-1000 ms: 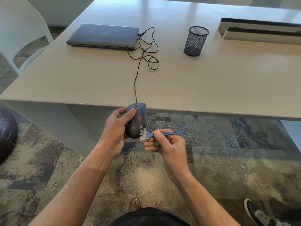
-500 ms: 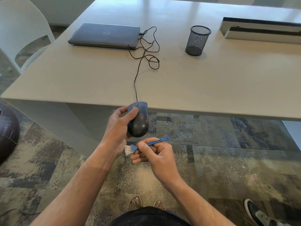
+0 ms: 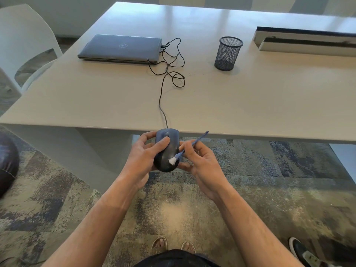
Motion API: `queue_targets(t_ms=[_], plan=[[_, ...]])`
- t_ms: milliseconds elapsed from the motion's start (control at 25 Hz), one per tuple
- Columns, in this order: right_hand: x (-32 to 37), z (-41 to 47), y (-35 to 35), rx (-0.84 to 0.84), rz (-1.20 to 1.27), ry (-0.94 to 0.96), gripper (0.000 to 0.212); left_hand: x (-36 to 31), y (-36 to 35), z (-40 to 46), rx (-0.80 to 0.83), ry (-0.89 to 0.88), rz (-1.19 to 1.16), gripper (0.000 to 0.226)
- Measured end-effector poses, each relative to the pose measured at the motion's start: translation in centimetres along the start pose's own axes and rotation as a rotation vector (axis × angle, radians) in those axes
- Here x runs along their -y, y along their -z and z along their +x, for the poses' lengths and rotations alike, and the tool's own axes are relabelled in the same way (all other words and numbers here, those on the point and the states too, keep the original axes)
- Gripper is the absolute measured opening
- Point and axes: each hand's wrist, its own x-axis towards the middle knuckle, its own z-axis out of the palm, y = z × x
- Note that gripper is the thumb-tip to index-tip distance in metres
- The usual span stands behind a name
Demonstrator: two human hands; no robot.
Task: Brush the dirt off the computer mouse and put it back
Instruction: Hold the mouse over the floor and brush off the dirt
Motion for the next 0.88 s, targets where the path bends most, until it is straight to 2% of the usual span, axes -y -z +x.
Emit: queue_targets(t_ms=[120, 280, 400, 600, 880], plan=[[0.3, 0.3, -0.4, 0.048, 0.009, -0.069, 0.021, 0.0, -0.2, -0.4, 0.027, -0.016, 0.015, 0.045], [-0.1, 0.7, -0.8, 0.035, -0.025, -0.085, 0.021, -0.1, -0.3, -0.8, 0.038, -0.040, 0.044, 0.061], [-0.4, 0.8, -0.8, 0.032, -0.009, -0.100, 0.022, -0.2, -0.5, -1.1, 0.038, -0.070, 0.058, 0.064], [-0.7, 0.9, -0.7, 0.018, 0.001, -0.086, 0.032, -0.4, -0.7, -1.4, 0.088, -0.125, 0.203, 0.038], [-0.8, 1.1, -0.1, 0.058, -0.033, -0.057, 0.023, -2.1, 0.3, -1.9, 0.241, -0.114, 0.429, 0.033]])
